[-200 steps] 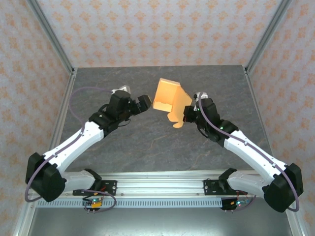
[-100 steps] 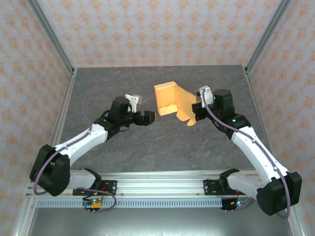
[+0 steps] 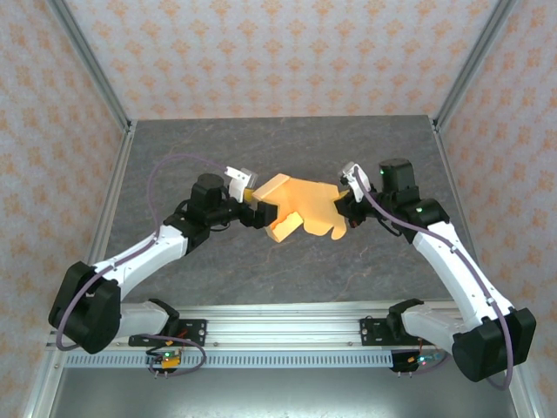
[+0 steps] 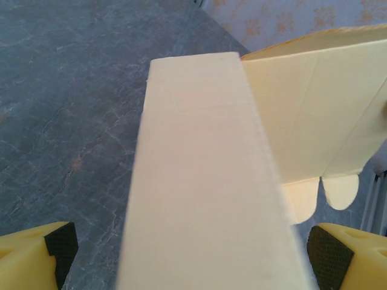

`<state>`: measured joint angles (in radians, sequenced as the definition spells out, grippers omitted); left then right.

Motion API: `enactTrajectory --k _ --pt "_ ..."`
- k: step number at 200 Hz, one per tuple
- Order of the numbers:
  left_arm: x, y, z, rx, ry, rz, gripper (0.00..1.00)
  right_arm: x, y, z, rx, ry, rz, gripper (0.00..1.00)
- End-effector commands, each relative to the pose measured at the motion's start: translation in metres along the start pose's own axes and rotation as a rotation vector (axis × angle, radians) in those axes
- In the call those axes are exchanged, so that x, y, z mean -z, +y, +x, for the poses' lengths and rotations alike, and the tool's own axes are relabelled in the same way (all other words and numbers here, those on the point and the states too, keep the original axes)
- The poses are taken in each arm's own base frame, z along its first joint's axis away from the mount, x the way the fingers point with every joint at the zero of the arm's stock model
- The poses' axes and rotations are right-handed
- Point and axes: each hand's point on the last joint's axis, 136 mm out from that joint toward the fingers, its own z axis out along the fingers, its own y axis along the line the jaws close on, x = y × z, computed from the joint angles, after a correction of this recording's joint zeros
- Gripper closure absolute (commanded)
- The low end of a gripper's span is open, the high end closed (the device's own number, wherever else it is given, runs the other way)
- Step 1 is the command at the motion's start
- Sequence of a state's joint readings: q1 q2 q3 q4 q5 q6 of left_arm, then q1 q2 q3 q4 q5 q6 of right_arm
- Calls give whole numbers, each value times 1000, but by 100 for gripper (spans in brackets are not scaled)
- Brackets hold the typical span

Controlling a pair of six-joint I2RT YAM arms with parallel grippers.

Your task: Fold the paper box

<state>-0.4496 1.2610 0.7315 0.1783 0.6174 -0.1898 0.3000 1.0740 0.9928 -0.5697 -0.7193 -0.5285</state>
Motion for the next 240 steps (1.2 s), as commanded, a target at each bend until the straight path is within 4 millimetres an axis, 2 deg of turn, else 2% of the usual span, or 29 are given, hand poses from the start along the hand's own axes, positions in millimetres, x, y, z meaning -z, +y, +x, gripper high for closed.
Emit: enactTrajectory --k 1,37,57,65,76,98,148,161,189,211,227,240 --pt "8 -11 -13 -3 -38 31 0 7 -3 -4 104 8 23 100" --pt "-8 -4 -8 87 16 32 0 8 0 -3 197 14 6 100" --pt "-19 -8 -7 141 47 77 3 6 -8 -4 214 23 44 100" --pt "-23 -9 -6 156 59 97 9 5 -11 -5 214 28 52 100" --pt "-27 -11 -4 171 73 121 24 4 -12 -6 216 28 58 100" --pt "-33 -14 -1 194 110 152 45 2 -13 -5 218 28 56 100" --pt "-44 -10 -1 263 129 145 56 -3 -17 -2 202 39 62 100" --pt "-46 -6 -2 293 121 128 57 -4 -19 -6 172 15 75 88" --pt "-51 15 -1 378 107 11 57 8 -27 -30 36 -153 163 71" --pt "-55 33 0 489 76 -76 57 35 -43 -50 -162 -345 296 49" --pt "-57 42 -2 561 25 -109 57 59 -63 -46 -377 -447 431 27" --pt "-58 51 -3 615 -2 -146 58 71 -75 -31 -582 -491 508 26"
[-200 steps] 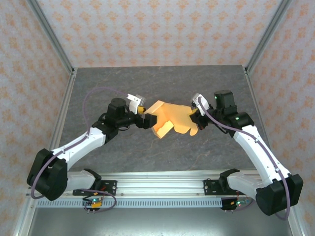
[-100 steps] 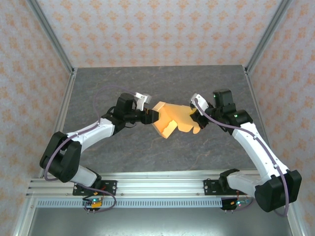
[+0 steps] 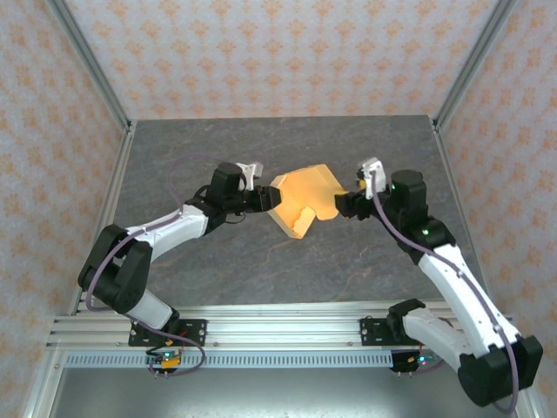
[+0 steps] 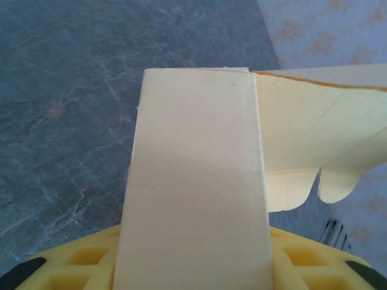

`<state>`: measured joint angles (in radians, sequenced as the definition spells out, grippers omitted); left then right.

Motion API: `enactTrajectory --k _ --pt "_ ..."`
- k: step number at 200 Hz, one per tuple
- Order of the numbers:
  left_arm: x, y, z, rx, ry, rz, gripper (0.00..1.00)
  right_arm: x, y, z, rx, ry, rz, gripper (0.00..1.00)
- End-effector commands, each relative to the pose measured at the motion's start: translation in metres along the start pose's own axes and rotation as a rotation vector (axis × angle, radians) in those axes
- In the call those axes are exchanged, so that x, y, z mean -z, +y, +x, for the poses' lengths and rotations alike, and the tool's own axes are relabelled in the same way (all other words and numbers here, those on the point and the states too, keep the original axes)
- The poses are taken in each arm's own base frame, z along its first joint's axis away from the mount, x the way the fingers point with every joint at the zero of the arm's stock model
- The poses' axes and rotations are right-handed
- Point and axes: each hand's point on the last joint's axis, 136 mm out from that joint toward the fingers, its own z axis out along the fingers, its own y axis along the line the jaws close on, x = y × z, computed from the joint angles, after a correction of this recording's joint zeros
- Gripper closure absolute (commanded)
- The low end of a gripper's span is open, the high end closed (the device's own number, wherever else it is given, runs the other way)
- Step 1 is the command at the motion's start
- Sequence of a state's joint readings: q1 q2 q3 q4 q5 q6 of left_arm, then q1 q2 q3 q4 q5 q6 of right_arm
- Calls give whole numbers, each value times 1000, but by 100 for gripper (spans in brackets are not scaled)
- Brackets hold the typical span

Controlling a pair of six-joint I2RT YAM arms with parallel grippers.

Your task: Fold the paper box

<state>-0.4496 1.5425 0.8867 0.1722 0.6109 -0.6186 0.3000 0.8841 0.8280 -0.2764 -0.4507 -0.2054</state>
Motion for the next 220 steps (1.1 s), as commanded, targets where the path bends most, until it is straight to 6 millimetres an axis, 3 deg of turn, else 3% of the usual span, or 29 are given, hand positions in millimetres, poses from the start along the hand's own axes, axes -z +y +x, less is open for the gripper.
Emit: enactTrajectory --k 1,21,40,72,96,114,135,179,220 --pt "-1 10 -22 141 -118 -52 58 24 -43 -26 -401 -202 238 26" --pt "-2 14 -30 207 -165 -65 58 27 -49 7 -703 -199 269 29" --pt "-3 14 -37 238 -192 -69 57 13 -28 39 -821 -104 156 39" --pt "-2 14 -40 312 -204 -73 57 -13 8 87 -941 29 38 36" --pt "-5 13 -38 361 -202 -65 58 -32 27 89 -1001 37 -16 34" --pt "-4 7 -38 316 -206 -81 58 -49 31 84 -1031 62 5 35" --pt "-2 0 -37 254 -201 -97 58 -72 30 82 -1053 116 46 42" --pt "0 -7 -33 252 -196 -81 58 -125 32 99 -1103 208 69 54" --pt "1 -9 -28 292 -192 -48 58 -146 25 103 -1122 203 112 66"
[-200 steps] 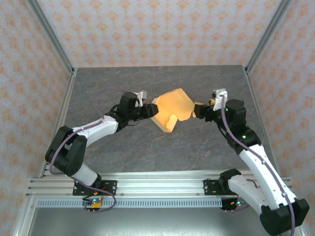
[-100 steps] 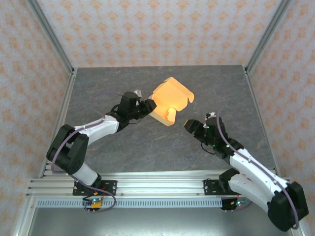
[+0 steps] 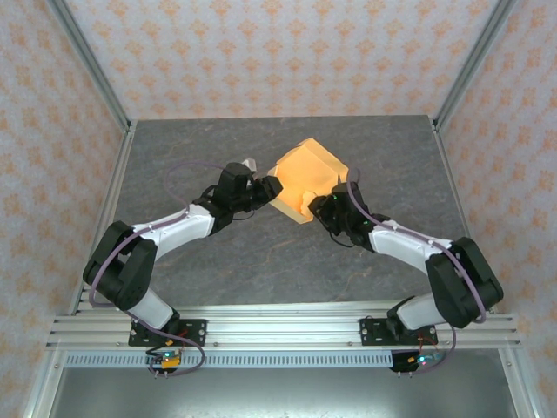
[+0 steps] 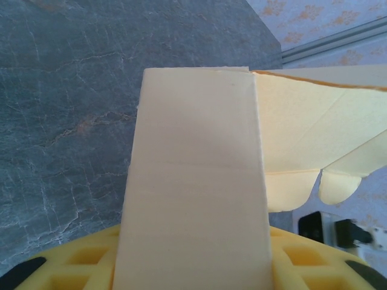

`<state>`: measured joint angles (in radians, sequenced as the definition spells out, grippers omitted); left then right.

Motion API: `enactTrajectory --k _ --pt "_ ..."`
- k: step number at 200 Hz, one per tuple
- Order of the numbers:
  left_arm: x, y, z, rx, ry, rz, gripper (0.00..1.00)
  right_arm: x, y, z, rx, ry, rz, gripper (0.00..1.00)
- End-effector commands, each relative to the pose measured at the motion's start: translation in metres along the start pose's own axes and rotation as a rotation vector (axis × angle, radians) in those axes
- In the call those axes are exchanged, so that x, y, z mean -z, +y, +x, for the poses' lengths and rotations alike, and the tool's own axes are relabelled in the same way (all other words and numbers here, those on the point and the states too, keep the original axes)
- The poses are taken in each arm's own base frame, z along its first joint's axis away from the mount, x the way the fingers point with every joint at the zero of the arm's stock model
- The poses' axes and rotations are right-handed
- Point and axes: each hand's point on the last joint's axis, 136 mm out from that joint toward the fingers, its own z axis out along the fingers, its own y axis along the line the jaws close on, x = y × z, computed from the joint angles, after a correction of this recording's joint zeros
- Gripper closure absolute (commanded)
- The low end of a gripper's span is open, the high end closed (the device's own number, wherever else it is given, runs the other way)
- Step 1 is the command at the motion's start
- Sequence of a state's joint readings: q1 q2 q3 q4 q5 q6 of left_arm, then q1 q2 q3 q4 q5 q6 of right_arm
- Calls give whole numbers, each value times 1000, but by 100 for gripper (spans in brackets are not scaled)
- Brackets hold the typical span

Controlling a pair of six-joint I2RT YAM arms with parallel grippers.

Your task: Fold the paper box

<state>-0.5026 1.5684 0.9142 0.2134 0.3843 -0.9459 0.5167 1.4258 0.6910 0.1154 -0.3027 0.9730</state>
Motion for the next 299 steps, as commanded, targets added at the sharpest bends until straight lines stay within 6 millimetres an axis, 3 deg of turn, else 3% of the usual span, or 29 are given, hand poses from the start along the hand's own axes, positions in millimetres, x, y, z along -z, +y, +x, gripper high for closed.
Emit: enactTrajectory --k 1,55,95,140,206,268,292,299 --pt "10 -15 -4 11 -27 50 58 -5 29 -12 -10 -42 -69 66" --pt "9 -23 -4 -15 -26 63 58 -25 31 -1 29 25 -53 72" --pt "-1 -15 -5 -89 -35 24 58 -40 16 16 91 104 -1 83" --pt "-17 -13 5 -96 -2 49 59 -52 -6 27 225 181 110 80" --pt "-33 0 22 -118 33 0 60 -71 -19 47 266 246 250 81" --pt "-40 14 31 -132 59 -52 62 -71 -38 42 427 216 447 100" --pt "-41 14 31 -128 57 -51 62 -75 -49 40 492 223 527 100" --pt "-42 15 31 -129 58 -53 62 -74 -52 40 523 224 558 95"
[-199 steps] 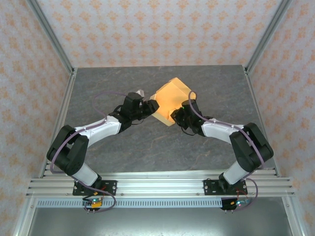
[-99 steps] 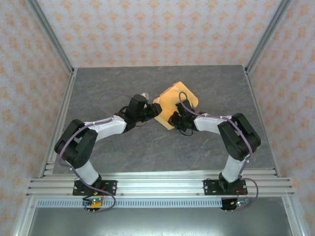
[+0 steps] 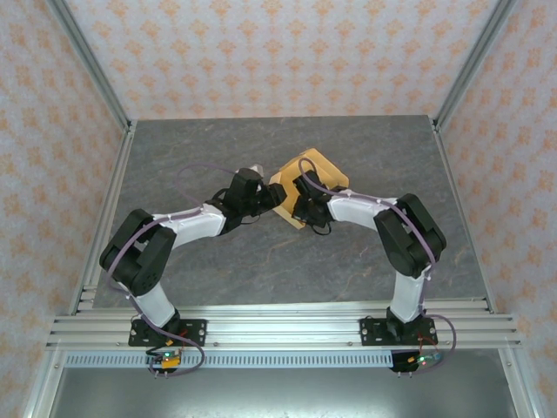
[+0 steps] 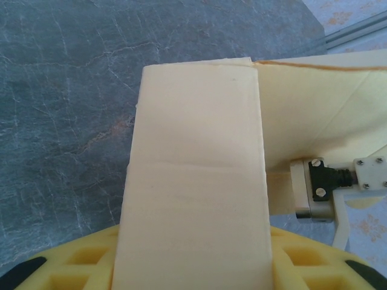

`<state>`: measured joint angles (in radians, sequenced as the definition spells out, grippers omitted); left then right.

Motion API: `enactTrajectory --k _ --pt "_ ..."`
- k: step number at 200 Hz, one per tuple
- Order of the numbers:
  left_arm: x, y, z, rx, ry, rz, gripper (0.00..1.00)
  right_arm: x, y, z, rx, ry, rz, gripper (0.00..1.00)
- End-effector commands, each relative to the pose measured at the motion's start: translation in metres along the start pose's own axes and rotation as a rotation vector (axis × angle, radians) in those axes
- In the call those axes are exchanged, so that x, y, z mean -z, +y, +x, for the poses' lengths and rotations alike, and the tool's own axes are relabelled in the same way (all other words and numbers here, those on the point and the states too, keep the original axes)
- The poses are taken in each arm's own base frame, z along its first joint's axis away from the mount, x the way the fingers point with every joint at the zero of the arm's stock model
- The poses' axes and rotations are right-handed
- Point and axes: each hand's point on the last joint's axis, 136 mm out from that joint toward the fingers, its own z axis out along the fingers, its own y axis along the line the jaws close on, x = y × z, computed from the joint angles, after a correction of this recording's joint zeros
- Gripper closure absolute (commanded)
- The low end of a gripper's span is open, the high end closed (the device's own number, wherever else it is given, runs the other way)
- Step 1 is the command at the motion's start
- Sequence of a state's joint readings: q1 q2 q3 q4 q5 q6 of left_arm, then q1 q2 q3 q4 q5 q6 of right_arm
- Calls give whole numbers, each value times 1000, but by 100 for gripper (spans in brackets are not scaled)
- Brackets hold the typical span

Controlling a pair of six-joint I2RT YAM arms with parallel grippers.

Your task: Fold the paper box

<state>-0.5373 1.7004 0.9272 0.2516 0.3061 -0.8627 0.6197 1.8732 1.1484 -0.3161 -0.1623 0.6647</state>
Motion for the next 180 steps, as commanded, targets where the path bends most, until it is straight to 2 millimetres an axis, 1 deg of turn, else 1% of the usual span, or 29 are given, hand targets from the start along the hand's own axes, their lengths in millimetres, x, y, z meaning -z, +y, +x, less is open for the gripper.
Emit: enactTrajectory --k 1,7,19,29,49,59,67,78,88,114,129,140,151,171,180 --pt "-7 -19 14 -43 47 45 62 -12 -17 26 163 70 155 94" --pt "-8 -18 15 -46 50 41 62 -12 -18 28 186 77 178 89" --pt "-7 -17 14 -50 50 29 62 -10 -17 31 212 81 200 85" --pt "-6 -16 14 -54 47 23 62 -10 -13 35 209 93 176 81" --pt "-6 -12 13 -59 37 9 62 -7 -10 37 196 101 153 76" --pt "-7 -9 14 -62 40 -3 62 -4 -12 37 197 96 157 75" --pt "-7 -8 14 -63 44 -10 62 -3 -13 38 197 90 150 77" --pt "-7 -6 15 -60 44 -15 63 -6 -13 40 194 85 135 84" --pt "-8 -4 16 -54 39 -16 63 -9 -14 42 202 93 129 88" --pt "-9 3 15 -49 35 -39 63 -11 -17 46 201 98 126 95" --pt "-9 4 14 -44 29 -46 63 -9 -17 48 189 101 109 96" --pt "-7 5 12 -41 15 -49 63 -6 -16 48 191 96 101 92" --pt "-6 7 10 -36 4 -56 63 3 -15 44 192 67 88 89" --pt "-6 9 8 -9 -7 -63 64 20 -14 37 180 11 55 76" --pt "-5 8 7 7 -15 -53 64 26 -13 36 179 -4 39 74"
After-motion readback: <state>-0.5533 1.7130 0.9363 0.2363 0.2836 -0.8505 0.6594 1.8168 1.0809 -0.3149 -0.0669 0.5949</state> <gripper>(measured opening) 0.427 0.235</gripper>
